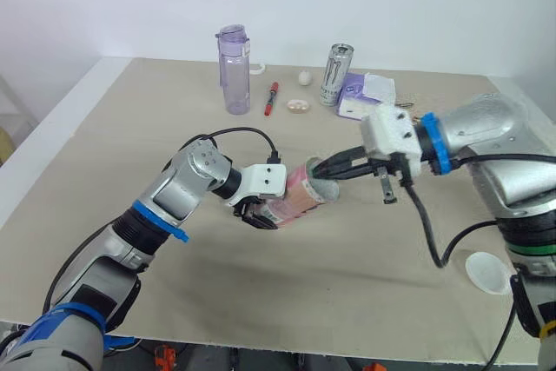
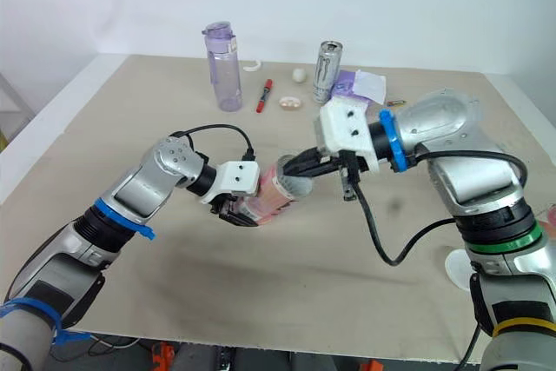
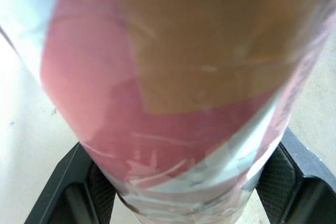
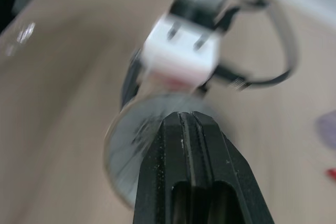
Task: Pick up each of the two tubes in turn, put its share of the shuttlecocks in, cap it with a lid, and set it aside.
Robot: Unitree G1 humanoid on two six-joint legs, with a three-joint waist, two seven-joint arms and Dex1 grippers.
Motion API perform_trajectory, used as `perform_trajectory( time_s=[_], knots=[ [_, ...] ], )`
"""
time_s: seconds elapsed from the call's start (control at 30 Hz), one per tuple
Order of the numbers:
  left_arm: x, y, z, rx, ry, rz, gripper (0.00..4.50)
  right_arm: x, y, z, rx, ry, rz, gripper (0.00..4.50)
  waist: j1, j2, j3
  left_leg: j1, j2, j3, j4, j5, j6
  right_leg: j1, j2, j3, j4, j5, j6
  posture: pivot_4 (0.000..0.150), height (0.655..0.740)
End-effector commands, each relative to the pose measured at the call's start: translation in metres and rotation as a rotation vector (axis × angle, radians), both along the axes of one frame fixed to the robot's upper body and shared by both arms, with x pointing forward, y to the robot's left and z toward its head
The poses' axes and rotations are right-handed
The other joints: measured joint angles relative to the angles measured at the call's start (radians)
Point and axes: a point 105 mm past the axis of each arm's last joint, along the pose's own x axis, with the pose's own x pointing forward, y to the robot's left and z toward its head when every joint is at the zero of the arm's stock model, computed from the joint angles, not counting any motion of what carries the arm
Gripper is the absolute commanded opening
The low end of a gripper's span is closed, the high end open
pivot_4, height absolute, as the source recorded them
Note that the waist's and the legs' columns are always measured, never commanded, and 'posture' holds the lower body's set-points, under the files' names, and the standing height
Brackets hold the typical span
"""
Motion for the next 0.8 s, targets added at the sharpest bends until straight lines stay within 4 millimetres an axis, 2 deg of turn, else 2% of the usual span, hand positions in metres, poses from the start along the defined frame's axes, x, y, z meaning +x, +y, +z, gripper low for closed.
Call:
perform_trajectory(
  time_s=[0.03, 0.23, 0.57, 0.67, 0.8],
  knots=[
    [0.0, -0.006, -0.004, 0.013, -0.008, -0.011, 3.01, 0.006, 0.008, -0.002, -0.095, -0.056, 0.046, 0.06, -0.001, 0.0, 0.0, 0.0, 0.0, 0.0, 0.0, 0.0, 0.0, 0.0, 0.0, 0.0, 0.0, 0.0, 0.0, 0.15, 0.74],
    [-0.001, -0.01, -0.003, 0.0, -0.006, -0.015, 3.01, 0.023, 0.029, -0.02, -0.229, -0.107, 0.079, 0.06, 0.0, 0.0, 0.0, 0.0, 0.001, 0.0, 0.0, 0.0, 0.0, 0.0, 0.0, -0.002, 0.001, 0.0, -0.001, 0.15, 0.74],
    [0.001, -0.01, -0.003, -0.004, -0.011, -0.003, 3.01, 0.022, 0.046, -0.037, -0.325, -0.104, 0.159, 0.06, -0.001, -0.001, 0.0, 0.004, 0.003, 0.0, 0.001, 0.001, 0.0, 0.002, 0.001, -0.006, 0.001, 0.003, -0.004, 0.15, 0.74],
    [0.001, -0.007, -0.004, -0.002, -0.01, 0.001, 3.01, 0.022, 0.049, -0.029, -0.291, -0.113, 0.163, 0.06, -0.002, 0.0, 0.0, 0.006, 0.004, 0.0, 0.001, 0.001, 0.0, 0.003, 0.001, -0.006, 0.002, 0.003, -0.004, 0.15, 0.74],
    [0.0, -0.005, -0.006, -0.004, -0.004, 0.005, 3.01, 0.023, 0.045, 0.002, -0.173, -0.116, 0.118, 0.06, -0.002, 0.0, 0.0, 0.006, 0.004, 0.001, 0.001, 0.002, 0.0, 0.002, 0.001, -0.005, 0.002, 0.003, -0.005, 0.15, 0.74]
  ],
)
